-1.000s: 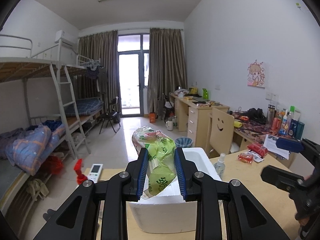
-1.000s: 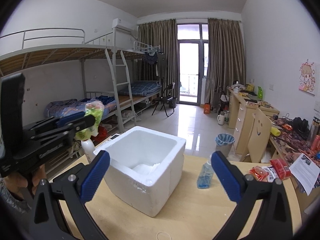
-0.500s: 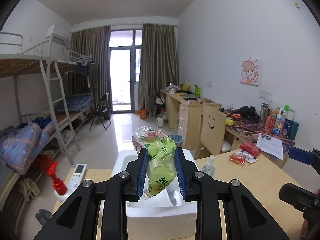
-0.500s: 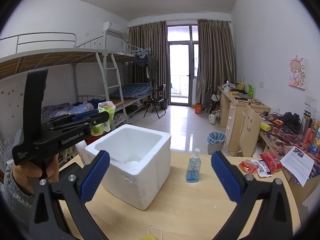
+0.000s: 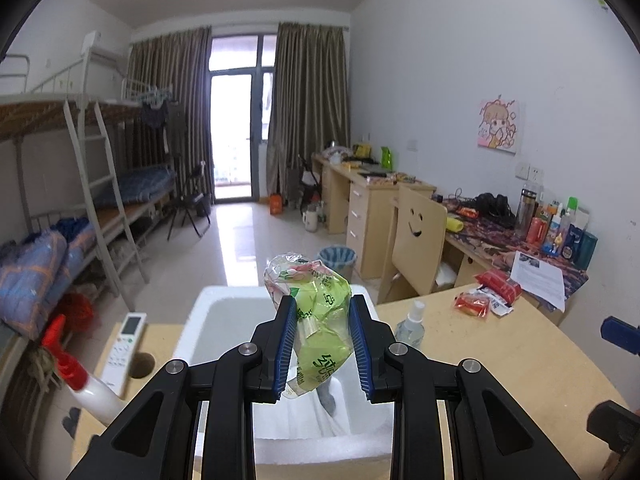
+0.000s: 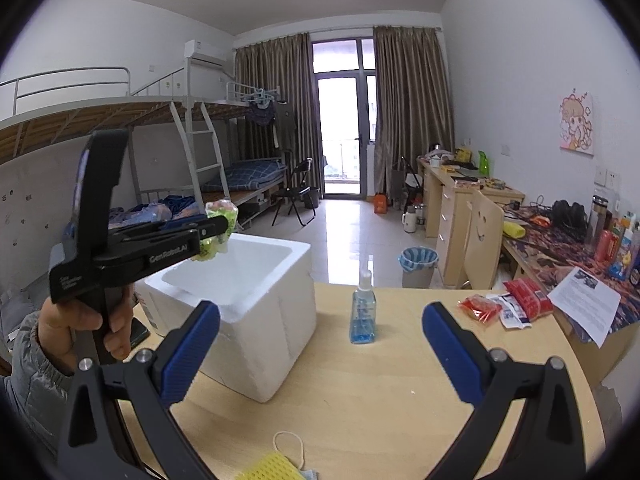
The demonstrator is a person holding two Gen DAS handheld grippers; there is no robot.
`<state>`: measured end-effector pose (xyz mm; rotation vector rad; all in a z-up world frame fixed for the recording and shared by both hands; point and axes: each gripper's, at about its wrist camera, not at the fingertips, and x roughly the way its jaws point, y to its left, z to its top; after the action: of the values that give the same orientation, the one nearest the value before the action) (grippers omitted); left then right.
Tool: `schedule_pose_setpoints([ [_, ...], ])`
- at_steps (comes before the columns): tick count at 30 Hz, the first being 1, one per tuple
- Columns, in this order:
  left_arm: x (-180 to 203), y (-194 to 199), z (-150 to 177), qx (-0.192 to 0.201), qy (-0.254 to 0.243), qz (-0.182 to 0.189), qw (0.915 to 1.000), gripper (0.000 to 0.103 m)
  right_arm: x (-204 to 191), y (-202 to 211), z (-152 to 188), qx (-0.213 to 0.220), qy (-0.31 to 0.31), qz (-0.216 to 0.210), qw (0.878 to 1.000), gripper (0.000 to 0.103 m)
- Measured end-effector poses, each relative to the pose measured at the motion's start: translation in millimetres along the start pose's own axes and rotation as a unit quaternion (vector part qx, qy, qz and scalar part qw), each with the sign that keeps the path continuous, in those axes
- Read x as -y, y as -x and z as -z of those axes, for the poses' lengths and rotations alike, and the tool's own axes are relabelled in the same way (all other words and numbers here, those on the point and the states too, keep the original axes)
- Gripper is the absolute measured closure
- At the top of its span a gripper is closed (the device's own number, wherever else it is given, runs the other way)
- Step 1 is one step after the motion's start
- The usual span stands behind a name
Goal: Organize soft objects
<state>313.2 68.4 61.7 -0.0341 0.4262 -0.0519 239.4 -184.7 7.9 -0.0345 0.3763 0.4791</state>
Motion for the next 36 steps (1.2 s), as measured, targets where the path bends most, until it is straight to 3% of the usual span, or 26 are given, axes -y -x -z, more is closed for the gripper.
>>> schedule_pose_setpoints([
  [16, 2.5, -15.5, -1.2, -0.006, 0.000, -0.021, 0.9998, 0.072, 12.5, -6.2, 5.3, -0.015, -0.014, -0.002, 1.000, 0.001],
  [19, 2.3, -16.7, -0.6, -0.009, 0.001, -0.026, 0.9996, 0.057, 12.6, -6.4, 5.1, -0.016, -0.015, -0.002, 1.000, 0.001],
  [21, 0.4, -15.1, -0.2, -0.006, 0.004, -0.031, 0.9995, 0.032, 13.1, -6.5, 5.3, -0.017, -0.016, -0.002, 1.000, 0.001],
  [27, 1.2, -6.3, -0.5, 0.013, -0.001, -0.037, 0.9992, 0.005, 14.8, -6.2, 5.7, -0.017, -0.016, 0.000, 1.000, 0.001],
  [36, 3.0, 11.0, 1.9, 0.022, -0.001, -0.038, 0.9990, 0.001, 14.1, -1.5, 6.0, -0.013, -0.015, -0.004, 1.000, 0.001],
])
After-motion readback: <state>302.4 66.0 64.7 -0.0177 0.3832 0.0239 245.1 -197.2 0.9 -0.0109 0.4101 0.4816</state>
